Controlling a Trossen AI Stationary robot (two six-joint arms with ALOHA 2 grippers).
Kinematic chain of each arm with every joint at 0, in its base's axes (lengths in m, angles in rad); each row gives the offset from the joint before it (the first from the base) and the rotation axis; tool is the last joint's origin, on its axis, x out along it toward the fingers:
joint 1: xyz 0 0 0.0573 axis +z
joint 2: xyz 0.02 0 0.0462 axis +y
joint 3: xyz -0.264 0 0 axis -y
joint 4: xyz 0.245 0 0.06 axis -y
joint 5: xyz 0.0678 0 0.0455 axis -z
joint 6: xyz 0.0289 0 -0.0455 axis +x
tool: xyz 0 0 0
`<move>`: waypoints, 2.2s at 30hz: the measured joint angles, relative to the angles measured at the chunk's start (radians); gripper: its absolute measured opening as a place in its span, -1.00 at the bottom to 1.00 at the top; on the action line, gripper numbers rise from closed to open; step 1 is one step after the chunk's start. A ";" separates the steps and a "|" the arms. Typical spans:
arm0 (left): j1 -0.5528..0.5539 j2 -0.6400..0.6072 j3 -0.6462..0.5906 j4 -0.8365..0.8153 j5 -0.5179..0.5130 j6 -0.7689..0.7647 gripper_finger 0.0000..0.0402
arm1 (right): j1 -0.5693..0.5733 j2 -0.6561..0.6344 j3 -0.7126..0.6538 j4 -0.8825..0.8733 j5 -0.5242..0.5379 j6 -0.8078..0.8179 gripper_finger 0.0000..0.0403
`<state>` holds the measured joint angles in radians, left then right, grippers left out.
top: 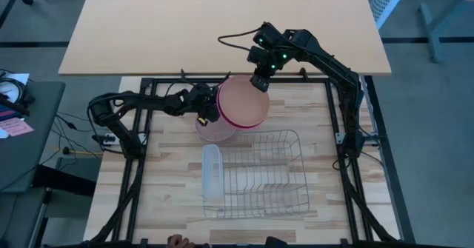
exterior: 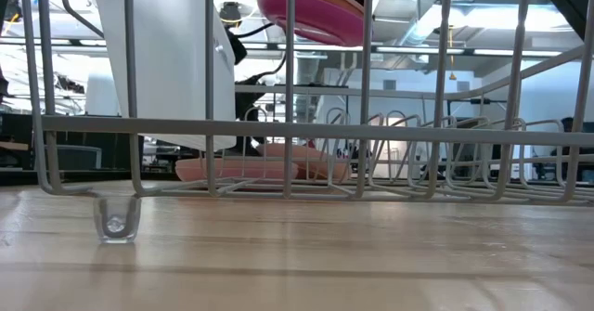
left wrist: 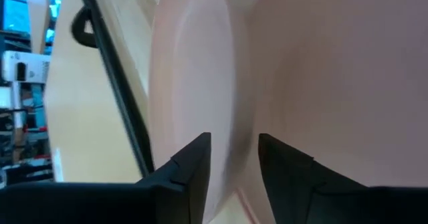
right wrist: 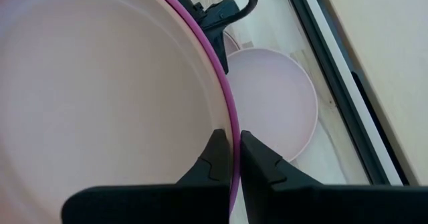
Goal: Sort dishes
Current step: Put the light brown plate in the dish rack
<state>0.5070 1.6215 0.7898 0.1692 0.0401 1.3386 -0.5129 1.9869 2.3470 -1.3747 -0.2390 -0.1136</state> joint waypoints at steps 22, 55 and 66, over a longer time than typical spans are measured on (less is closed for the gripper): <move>-0.001 0.000 0.000 -0.040 -0.003 0.005 -0.95 | 0.000 0.000 0.000 0.020 0.000 -0.009 -0.94; -0.197 -0.259 0.000 -0.681 -0.090 -0.174 -0.99 | -0.007 0.000 0.000 0.040 0.001 -0.026 -0.94; -0.247 -0.246 0.000 -0.691 -0.085 -0.264 -0.90 | -0.002 0.000 0.000 0.055 0.001 -0.025 -0.94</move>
<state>0.2600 1.3754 0.7898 -0.5216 -0.0452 1.0745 -0.5147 1.9873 2.3474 -1.3198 -0.2382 -0.1382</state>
